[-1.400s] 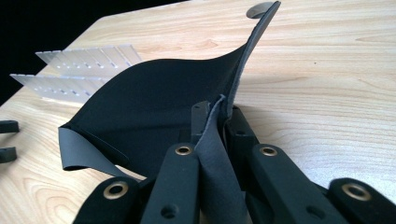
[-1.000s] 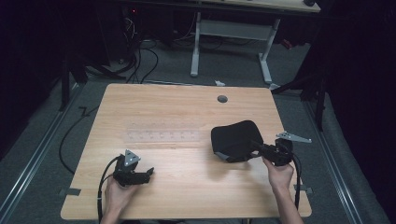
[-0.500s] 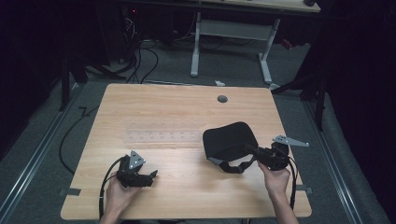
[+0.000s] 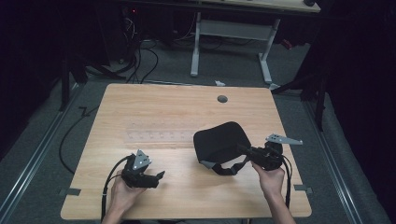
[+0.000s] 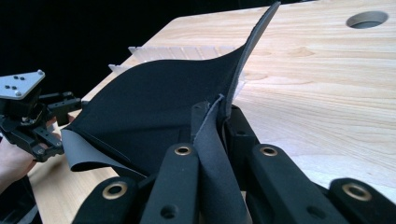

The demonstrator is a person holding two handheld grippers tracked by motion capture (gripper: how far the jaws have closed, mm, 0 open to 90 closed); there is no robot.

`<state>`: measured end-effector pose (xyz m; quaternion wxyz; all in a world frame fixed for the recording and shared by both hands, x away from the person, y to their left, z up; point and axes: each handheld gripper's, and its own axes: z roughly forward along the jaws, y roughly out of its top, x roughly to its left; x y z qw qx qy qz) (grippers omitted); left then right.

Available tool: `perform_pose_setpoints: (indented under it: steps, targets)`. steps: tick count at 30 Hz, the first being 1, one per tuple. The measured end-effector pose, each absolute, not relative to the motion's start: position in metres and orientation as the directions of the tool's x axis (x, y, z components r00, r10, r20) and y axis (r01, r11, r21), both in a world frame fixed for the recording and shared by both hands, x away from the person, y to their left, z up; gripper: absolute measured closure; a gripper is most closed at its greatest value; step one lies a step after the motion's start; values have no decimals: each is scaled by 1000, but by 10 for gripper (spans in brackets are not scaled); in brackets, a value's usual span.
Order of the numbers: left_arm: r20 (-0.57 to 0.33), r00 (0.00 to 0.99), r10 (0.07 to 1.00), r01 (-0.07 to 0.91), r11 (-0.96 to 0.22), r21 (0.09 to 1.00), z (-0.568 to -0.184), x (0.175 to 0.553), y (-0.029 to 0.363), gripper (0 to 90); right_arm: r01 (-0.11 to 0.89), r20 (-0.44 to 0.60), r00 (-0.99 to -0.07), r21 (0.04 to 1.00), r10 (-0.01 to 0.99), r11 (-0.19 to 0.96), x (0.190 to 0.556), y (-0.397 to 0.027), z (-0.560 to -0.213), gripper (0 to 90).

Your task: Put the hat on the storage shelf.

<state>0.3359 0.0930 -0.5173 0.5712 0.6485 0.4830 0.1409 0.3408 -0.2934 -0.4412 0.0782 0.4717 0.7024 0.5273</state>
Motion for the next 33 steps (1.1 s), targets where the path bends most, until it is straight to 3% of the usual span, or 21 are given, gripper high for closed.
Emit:
perform_pose_setpoints:
  steps: [12,33]
  targets:
    - [-392,522,757,453,144,880,-503,329,90,151,585,377,-580,809,722,47,342,-275,-444,850]
    - [-352,624,698,395,107,913,-485,307,70,123,593,345,-634,792,692,148,340,-239,-452,849]
